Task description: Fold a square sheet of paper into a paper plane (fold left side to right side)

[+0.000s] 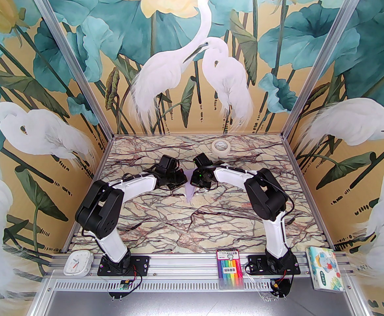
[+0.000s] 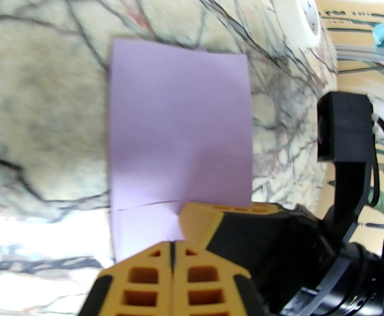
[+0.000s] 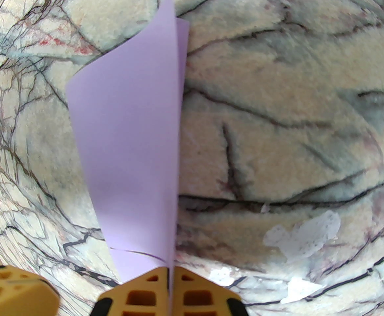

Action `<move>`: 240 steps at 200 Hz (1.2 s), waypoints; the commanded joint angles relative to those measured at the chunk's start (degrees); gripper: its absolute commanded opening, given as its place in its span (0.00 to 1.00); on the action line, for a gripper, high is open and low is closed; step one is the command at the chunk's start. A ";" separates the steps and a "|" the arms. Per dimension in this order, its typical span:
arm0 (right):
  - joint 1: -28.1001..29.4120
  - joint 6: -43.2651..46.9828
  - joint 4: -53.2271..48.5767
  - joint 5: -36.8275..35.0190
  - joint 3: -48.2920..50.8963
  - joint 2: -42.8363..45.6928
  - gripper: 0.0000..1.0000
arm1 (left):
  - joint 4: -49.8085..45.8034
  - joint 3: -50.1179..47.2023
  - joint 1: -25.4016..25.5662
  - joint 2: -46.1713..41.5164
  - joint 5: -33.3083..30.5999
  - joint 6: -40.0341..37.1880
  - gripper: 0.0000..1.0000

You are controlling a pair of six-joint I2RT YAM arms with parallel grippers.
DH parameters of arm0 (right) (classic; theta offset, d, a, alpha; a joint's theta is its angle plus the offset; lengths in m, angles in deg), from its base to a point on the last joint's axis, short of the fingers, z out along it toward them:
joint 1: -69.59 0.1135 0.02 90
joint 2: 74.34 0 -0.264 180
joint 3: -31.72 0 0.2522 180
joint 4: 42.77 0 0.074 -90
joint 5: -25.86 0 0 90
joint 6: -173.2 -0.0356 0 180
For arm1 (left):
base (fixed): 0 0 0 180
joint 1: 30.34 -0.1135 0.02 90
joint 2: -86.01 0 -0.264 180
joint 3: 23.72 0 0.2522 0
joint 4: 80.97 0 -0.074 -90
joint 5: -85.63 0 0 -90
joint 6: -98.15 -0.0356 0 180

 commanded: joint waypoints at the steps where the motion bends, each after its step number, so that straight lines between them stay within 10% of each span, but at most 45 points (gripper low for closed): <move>1: -0.01 -0.87 0.16 -0.28 0.26 1.12 0.00 | 2.69 -1.43 -0.23 3.14 3.28 1.69 0.00; 113: 0.03 -0.38 1.92 0.50 1.29 1.84 0.00 | -1.97 -0.17 -0.42 9.21 -0.62 1.48 0.00; 187: -1.99 1.89 8.31 3.51 5.32 6.28 0.33 | -8.42 2.56 0.03 10.79 -3.47 1.07 0.00; 240: -6.40 2.35 18.87 9.33 13.85 11.15 0.39 | -7.92 2.53 0.22 10.88 -2.74 1.53 0.00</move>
